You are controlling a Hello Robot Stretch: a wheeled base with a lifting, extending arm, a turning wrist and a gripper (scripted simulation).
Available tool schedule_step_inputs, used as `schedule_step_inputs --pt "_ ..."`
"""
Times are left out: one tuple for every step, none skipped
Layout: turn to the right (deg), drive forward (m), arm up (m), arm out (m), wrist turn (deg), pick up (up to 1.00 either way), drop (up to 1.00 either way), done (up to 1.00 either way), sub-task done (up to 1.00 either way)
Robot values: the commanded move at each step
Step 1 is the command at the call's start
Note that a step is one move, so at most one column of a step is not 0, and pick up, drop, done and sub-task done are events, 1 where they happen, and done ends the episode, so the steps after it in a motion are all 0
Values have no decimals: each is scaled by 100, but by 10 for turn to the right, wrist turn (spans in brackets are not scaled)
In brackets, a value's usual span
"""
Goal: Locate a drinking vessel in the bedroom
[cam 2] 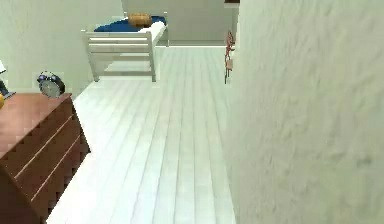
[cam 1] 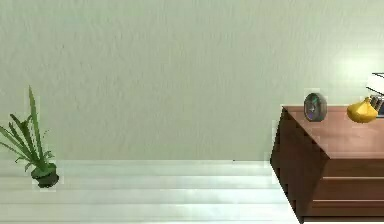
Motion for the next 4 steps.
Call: schedule_step_inputs --pt "-450 0 0 0 0 0 0 0 0" --pt "-300 0 0 0 0 0 0 0 0" --pt "0 100 0 0 0 0 0 0 0" --pt "0 100 0 0 0 0 0 0 0"
